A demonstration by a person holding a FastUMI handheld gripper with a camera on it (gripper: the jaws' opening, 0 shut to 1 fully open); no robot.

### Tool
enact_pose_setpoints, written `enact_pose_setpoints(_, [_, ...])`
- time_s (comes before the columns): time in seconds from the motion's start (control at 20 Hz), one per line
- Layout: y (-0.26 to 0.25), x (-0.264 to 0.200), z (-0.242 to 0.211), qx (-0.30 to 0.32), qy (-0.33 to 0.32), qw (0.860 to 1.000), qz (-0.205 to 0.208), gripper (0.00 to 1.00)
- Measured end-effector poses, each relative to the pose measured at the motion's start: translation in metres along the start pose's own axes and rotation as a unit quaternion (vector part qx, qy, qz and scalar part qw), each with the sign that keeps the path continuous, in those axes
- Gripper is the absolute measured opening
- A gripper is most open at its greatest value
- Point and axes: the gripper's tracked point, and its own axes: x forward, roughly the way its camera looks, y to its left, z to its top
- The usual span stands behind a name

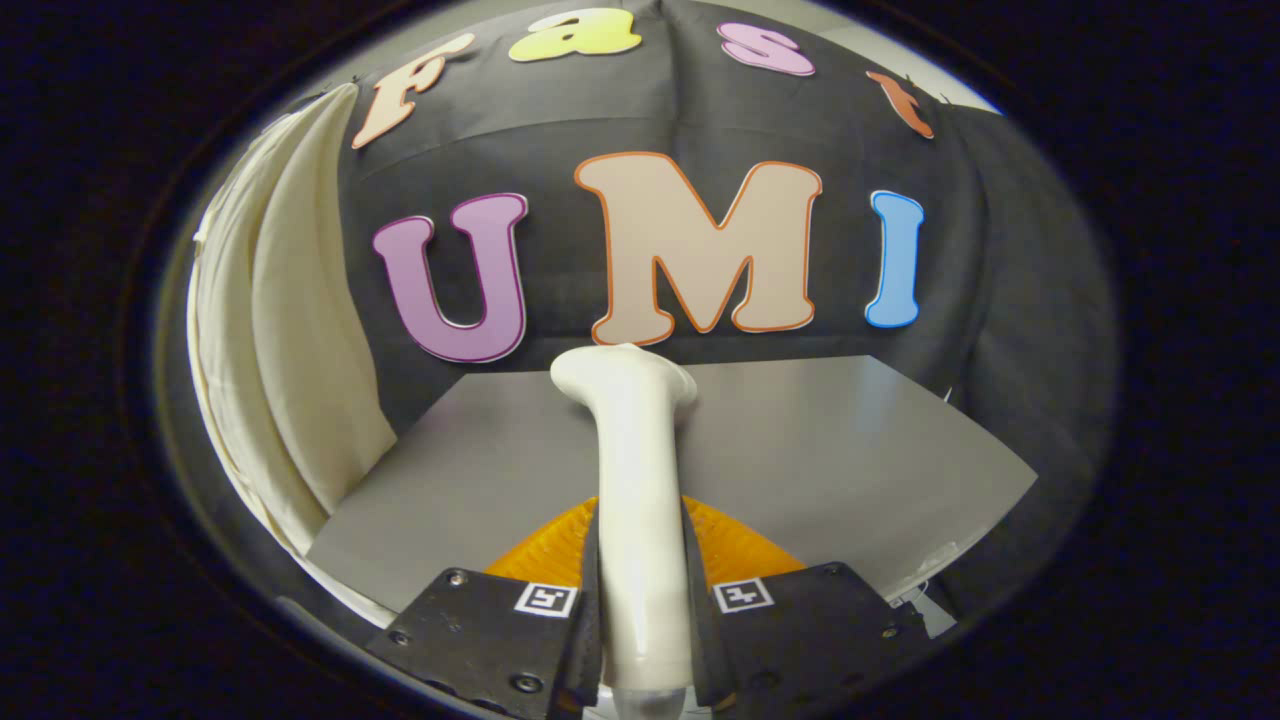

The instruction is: Iron the clothes twice with a garment steamer, once on the left side and once on the right side.

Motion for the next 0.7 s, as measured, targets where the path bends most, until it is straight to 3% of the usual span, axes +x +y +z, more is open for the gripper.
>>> enact_pose_setpoints(0.2, [0.03,-0.057,0.009,0.002,-0.025,1.0,0.005,0.35])
enact_pose_setpoints(0.35, [0.066,-0.108,0.018,0.01,-0.053,0.998,-0.013,0.35])
enact_pose_setpoints(0.7, [0.201,-0.217,0.009,0.026,-0.086,0.994,-0.055,0.35])
